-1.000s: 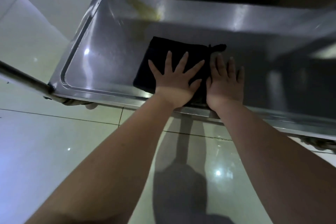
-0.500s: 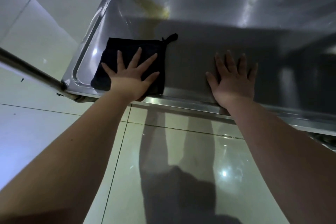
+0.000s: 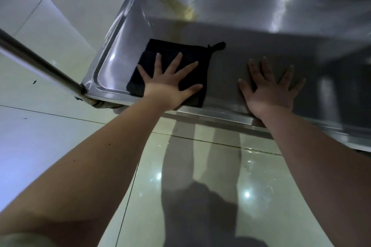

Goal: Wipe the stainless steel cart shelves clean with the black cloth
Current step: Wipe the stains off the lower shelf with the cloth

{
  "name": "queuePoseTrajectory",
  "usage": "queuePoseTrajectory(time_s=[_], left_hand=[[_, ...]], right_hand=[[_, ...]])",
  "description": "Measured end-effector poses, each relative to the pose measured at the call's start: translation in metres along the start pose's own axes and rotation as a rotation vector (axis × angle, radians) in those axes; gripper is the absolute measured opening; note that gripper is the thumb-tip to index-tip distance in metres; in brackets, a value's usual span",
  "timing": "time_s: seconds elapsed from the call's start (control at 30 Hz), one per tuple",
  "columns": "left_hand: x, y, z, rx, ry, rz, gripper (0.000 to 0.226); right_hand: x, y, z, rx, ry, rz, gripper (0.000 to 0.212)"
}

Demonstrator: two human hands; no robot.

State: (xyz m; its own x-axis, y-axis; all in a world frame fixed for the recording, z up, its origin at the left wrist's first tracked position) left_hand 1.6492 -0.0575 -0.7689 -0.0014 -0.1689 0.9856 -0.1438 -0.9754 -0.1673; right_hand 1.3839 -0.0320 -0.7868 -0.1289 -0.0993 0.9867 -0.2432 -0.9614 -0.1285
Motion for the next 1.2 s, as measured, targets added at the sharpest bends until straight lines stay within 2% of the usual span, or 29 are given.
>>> queuePoseTrajectory(time_s=[0.17, 0.33, 0.5, 0.6, 0.87, 1.03, 1.2], left_hand=[[0.007, -0.002, 0.065, 0.119, 0.007, 0.061, 0.075], [0.006, -0.004, 0.063, 0.106, 0.013, 0.024, 0.076], [0.004, -0.004, 0.064, 0.104, 0.013, -0.008, 0.072], [0.003, -0.004, 0.064, 0.096, 0.006, -0.019, 0.072], [0.002, -0.005, 0.080, 0.067, -0.020, -0.004, 0.072], [0.009, 0.006, 0.110, 0.135, 0.001, 0.014, 0.075], [0.004, 0.004, 0.091, 0.152, -0.013, -0.002, 0.078]], right_hand=[[0.000, -0.001, 0.003, 0.007, -0.012, -0.016, 0.068], [0.005, -0.001, 0.010, -0.006, -0.011, 0.016, 0.067], [0.001, -0.009, 0.064, 0.211, 0.007, 0.019, 0.066], [-0.005, -0.014, 0.087, 0.266, 0.004, 0.017, 0.066], [-0.010, -0.014, 0.081, 0.267, 0.025, 0.008, 0.067], [-0.009, -0.014, 0.081, 0.267, 0.010, 0.021, 0.066], [-0.011, -0.015, 0.082, 0.252, -0.002, -0.001, 0.067]])
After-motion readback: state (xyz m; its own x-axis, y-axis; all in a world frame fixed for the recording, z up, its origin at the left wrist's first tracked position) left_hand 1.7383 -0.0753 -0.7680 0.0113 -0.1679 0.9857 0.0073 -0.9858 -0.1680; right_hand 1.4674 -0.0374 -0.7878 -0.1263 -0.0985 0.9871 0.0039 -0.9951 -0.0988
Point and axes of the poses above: each hand's wrist, its own y-axis towards the middle knuckle, its own x-axis out of the back of the hand, z = x × y, the point moved 2 cm from there along y, towards the middle knuckle, and after that the axes turned 3 degrees about y, right-handed, at the moved point
